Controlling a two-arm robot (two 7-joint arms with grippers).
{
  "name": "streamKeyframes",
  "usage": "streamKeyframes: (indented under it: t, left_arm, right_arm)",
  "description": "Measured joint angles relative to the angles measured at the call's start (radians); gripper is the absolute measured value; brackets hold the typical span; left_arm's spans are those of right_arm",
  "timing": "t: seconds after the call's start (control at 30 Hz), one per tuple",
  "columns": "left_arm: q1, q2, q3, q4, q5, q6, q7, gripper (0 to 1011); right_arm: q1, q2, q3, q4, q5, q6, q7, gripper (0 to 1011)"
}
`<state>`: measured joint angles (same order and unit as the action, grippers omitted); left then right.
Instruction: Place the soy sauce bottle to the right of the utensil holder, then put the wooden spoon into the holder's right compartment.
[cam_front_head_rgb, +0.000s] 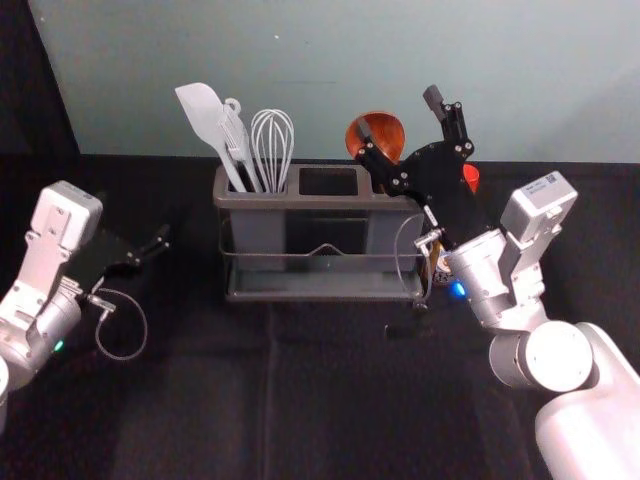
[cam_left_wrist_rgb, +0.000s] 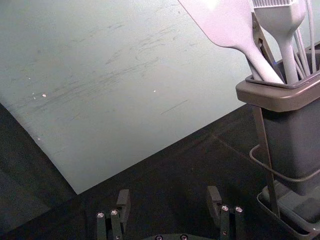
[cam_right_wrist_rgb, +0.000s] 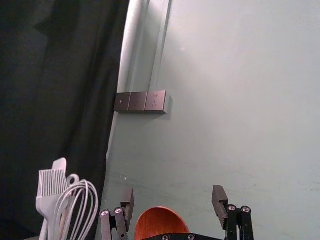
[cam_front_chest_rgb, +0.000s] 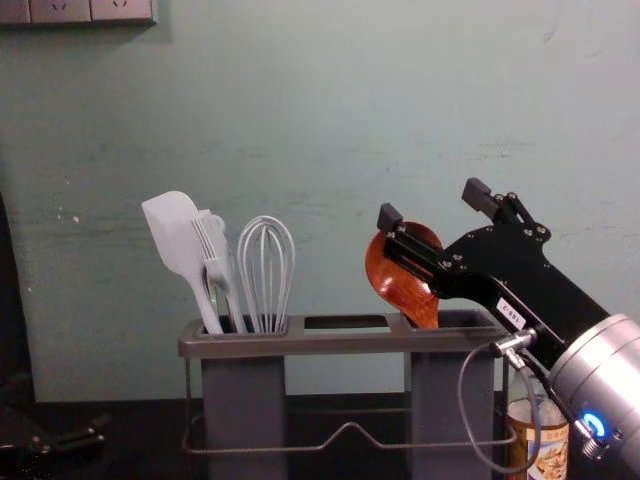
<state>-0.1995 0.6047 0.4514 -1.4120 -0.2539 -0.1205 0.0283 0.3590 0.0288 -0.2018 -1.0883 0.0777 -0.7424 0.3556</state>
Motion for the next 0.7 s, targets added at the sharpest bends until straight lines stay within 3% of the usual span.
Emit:
streamKeyframes:
  t: [0.43, 0.7]
  left_arm:
    - [0.0, 0.0, 0.0, 0.0, 0.0, 0.0, 0.0, 1005]
    - [0.0, 0.0, 0.0, 0.0, 0.0, 0.0, 0.0, 1005]
  right_arm:
    - [-0.014, 0.003, 0.015, -0.05, 0.022, 0.001, 0.001, 1002]
    - [-0.028, 0.005, 0.076, -0.083, 0.043, -0.071, -0.023, 1003]
